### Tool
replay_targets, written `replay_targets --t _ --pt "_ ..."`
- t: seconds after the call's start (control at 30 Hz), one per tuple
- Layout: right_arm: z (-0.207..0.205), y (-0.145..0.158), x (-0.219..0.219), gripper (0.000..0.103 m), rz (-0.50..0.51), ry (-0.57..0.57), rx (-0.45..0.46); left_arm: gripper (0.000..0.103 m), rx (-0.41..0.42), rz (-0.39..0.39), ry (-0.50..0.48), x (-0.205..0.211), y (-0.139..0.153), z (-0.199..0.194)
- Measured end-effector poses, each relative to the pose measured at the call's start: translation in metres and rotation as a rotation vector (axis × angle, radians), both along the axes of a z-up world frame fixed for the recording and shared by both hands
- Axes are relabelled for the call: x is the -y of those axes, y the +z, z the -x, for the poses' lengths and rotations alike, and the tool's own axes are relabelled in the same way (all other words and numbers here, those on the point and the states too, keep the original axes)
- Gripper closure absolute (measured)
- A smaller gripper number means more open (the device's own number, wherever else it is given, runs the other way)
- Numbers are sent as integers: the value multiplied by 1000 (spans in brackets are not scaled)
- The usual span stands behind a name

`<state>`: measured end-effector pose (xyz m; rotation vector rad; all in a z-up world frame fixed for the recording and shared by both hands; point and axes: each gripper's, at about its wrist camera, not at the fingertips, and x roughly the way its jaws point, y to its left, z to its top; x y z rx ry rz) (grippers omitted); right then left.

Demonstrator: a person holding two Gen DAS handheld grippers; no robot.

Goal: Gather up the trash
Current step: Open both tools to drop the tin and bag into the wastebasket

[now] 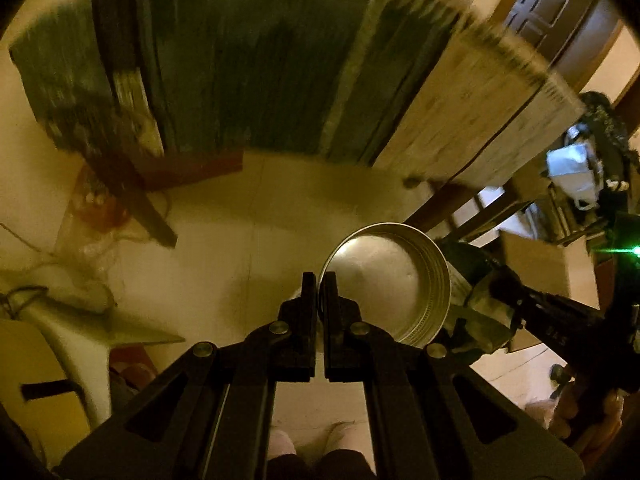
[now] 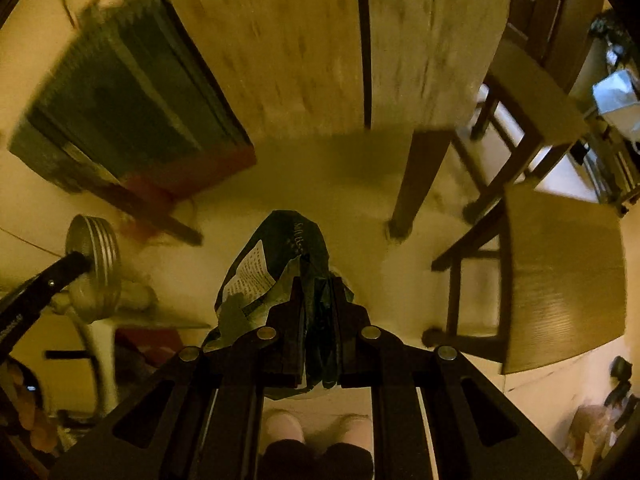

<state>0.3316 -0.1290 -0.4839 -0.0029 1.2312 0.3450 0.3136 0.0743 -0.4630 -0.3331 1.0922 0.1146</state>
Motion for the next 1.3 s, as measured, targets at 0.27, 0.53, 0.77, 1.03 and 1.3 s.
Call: replay_targets --t 0.27,0.53,0.77,1.03,1.3 --pt "-11 -97 -23 93 51 19 -45 102 -78 3 6 -9 -102 -6" --pt "-27 -162 -38 72 -1 53 -158 102 -118 21 -3 -10 -167 -11" --pt "-21 -163 -31 66 19 65 -177 102 -154 40 -24 2 -188 -20" --pt "-19 -133 -12 66 26 24 -149 74 -210 102 -80 31 -196 -43" --pt "-19 -79 3 65 -2 4 -120 62 -255 94 -131 49 -165 -43"
